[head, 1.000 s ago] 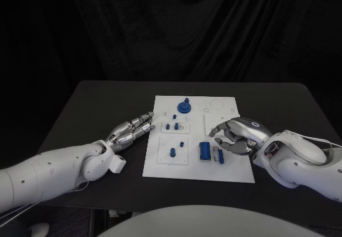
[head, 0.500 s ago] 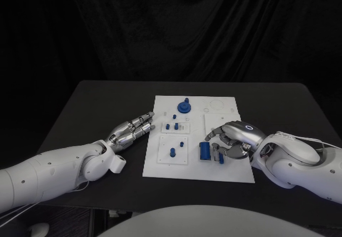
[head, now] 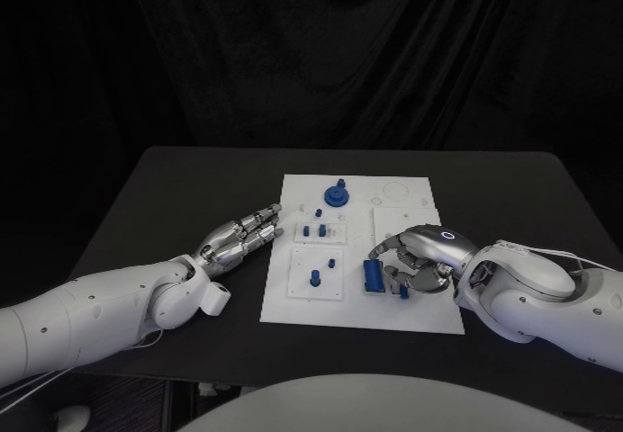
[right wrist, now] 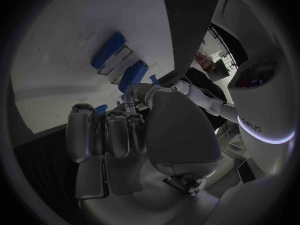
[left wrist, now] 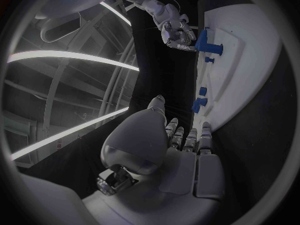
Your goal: Assemble the parts on the task board
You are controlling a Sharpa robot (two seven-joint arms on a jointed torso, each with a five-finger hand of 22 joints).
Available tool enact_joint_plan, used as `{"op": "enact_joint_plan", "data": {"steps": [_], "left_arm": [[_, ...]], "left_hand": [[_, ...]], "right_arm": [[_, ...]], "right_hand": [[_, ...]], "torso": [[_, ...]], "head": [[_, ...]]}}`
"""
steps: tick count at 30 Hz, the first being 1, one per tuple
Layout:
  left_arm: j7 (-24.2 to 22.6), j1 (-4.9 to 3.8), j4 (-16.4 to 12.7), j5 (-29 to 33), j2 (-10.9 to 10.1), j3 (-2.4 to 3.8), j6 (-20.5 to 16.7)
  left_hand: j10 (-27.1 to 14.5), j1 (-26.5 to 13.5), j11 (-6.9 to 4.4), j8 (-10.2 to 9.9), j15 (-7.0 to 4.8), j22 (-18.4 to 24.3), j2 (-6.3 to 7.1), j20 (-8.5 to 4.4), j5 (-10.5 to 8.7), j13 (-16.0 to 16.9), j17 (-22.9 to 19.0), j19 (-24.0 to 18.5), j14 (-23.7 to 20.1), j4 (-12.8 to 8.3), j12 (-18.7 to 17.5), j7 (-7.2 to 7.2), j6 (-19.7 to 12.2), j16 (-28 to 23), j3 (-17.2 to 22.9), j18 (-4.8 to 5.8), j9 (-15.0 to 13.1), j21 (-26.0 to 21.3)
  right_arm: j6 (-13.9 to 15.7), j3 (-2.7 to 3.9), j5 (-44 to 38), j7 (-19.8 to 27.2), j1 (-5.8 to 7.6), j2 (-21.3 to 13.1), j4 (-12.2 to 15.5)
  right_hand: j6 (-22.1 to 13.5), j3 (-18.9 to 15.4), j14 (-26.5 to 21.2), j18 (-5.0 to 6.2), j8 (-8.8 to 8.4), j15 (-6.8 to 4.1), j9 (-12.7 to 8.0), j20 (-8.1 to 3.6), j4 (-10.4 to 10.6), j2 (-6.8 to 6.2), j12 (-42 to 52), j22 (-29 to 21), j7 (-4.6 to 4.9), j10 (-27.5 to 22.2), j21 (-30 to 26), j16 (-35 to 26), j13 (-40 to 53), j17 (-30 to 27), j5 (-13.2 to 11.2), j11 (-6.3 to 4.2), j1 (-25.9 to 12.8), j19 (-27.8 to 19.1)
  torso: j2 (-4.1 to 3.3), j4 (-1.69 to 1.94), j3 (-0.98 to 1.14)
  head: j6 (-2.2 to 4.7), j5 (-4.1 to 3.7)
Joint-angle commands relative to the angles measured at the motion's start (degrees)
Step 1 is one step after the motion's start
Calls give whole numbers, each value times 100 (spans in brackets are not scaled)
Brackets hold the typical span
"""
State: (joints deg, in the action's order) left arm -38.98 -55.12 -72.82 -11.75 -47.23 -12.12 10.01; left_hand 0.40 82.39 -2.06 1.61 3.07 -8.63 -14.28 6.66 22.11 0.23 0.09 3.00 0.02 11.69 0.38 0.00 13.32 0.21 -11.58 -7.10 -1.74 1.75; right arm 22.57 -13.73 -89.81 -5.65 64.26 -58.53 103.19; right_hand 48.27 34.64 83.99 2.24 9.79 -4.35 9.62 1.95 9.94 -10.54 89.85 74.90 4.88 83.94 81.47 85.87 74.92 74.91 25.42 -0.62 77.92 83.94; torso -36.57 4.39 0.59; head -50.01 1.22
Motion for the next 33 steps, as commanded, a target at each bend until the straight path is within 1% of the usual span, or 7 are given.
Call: {"op": "enact_joint_plan", "data": {"steps": [1, 13, 21, 25, 27, 30, 33], "left_arm": [[-216, 11, -2, 34, 12, 4, 59], [-212, 23, 21, 34, 18, 4, 63], [-213, 36, 32, 34, 28, 4, 66], [-216, 41, 34, 34, 30, 4, 66], [-219, 45, 34, 34, 27, 4, 66], [-221, 49, 32, 34, 22, 4, 65], [-223, 54, 29, 34, 17, 4, 63]], "left_hand": [[7, 52, 31, 19, 39, 6, 6, 29, 22, -9, -9, 14, -2, -5, -25, 42, 10, -21, 27, -42, -7, 1], [6, 43, 34, 17, 43, 12, 8, 32, 27, -9, -9, 14, -2, -25, -25, 44, 0, -21, 47, -42, -6, 1], [6, 43, 34, 17, 44, 13, 8, 32, 27, -9, -9, 14, -2, -25, -25, 44, 0, -21, 48, -42, -6, 1], [6, 43, 34, 17, 44, 13, 8, 32, 27, -9, -9, 14, -2, -25, -25, 44, 0, -21, 48, -42, -6, 1], [6, 43, 34, 17, 44, 13, 8, 32, 27, -9, -9, 14, -2, -25, -25, 44, 0, -21, 48, -42, -6, 1], [6, 43, 34, 17, 44, 13, 8, 32, 27, -9, -9, 14, -2, -25, -25, 44, 0, -21, 48, -42, -6, 1], [6, 43, 34, 17, 44, 13, 8, 32, 27, -9, -9, 14, -2, -25, -25, 44, 0, -21, 48, -42, -6, 1]], "right_arm": [[-576, -43, -49, -338, -71, 5, -35], [-637, -43, -49, -617, -82, 14, -77], [-424, -43, -50, -636, -82, 23, -82], [-104, -43, -135, -722, -84, 22, -59], [59, -43, -306, -846, -89, 14, -26], [228, -43, -544, -1039, -101, -14, 32], [397, -43, -794, -1219, -130, -65, 106]], "right_hand": [[21, 41, 409, -4, -11, -6, 3, -13, 0, 9, 13, 1219, 56, 604, -17, -19, 1504, 506, -36, 1, -83, 260], [58, 101, 379, 27, -106, 69, -99, 45, -56, 56, -131, 1172, 166, 437, -156, -91, 1228, 361, -74, 96, -265, 201], [-250, -232, 367, 53, -352, 97, -275, 89, 39, 89, -203, 1138, 177, 354, -269, -132, 1090, 281, -834, 116, -557, 158], [-841, -1015, 324, 95, -576, 102, -452, 96, 287, 89, -307, 1077, 171, 224, -473, -218, 888, 119, -1384, 122, -815, 76], [-1325, -2070, 292, 120, -587, 145, -551, 146, 639, 175, -349, 1041, 229, 155, -608, -262, 795, 34, -1727, 194, -714, 24], [-1442, -3113, 233, 161, -517, 192, -572, 169, 725, -301, -411, 983, 288, 53, -814, -344, 662, -127, -2205, 229, -900, -62], [-1435, -3268, 174, 202, -406, 222, -536, 187, 733, -477, -471, 921, 328, -52, -1025, -409, 552, -247, -2226, 264, -1065, -165]], "torso": [[0, 0, 3], [0, 1, 6], [2, 2, 3], [6, 3, 4], [8, 2, 7], [7, 2, 6], [7, 4, 0]], "head": [[1, 10], [1, 21], [1, 11], [1, 17], [1, 20], [1, 16], [1, 15]]}}
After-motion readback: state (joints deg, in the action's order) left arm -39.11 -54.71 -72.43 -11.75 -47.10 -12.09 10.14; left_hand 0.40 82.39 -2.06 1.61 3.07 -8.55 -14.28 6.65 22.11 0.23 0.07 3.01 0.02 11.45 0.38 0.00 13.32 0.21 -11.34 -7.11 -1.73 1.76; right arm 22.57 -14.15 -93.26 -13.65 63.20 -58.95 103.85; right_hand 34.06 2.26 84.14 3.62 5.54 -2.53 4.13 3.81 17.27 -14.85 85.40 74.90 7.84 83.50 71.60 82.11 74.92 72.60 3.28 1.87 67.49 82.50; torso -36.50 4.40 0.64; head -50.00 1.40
